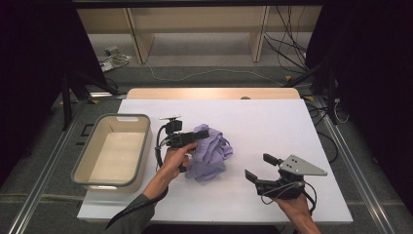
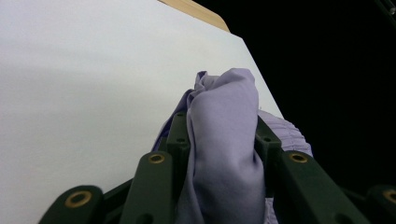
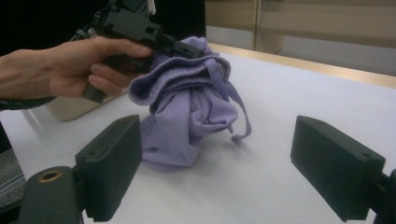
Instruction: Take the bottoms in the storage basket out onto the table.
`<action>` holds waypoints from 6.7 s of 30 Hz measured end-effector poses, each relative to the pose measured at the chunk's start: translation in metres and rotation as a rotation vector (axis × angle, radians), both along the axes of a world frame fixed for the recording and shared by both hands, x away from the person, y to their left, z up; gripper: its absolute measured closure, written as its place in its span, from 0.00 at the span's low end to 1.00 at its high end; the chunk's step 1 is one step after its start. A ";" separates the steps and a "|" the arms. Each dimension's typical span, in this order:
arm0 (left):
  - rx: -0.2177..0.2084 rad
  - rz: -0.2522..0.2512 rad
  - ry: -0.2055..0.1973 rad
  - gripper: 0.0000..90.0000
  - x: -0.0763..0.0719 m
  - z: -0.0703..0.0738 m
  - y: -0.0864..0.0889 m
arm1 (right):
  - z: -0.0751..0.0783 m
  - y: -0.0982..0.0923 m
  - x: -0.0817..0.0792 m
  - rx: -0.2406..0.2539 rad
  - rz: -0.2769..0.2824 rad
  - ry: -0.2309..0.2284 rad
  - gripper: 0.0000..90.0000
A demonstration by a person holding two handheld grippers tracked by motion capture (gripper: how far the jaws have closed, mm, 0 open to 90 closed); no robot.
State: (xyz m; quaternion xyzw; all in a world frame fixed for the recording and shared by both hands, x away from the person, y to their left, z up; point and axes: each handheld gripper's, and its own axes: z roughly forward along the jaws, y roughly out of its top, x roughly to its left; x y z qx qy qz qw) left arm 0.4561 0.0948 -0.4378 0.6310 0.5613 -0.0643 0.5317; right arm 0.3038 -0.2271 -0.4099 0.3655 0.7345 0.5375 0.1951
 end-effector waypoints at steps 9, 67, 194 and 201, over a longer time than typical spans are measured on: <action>0.011 0.007 0.010 0.73 0.001 -0.006 -0.001 | 0.000 0.001 0.001 0.002 0.000 -0.001 0.19; 0.092 -0.044 0.064 0.39 0.005 -0.011 -0.001 | 0.001 -0.001 0.000 0.006 -0.002 -0.002 0.19; 0.160 -0.162 -0.224 0.21 -0.036 0.042 0.020 | 0.000 0.000 -0.001 0.003 0.018 0.001 0.19; 0.136 -0.191 -0.287 0.20 -0.043 0.046 0.020 | 0.000 0.000 -0.001 0.005 0.018 0.001 0.19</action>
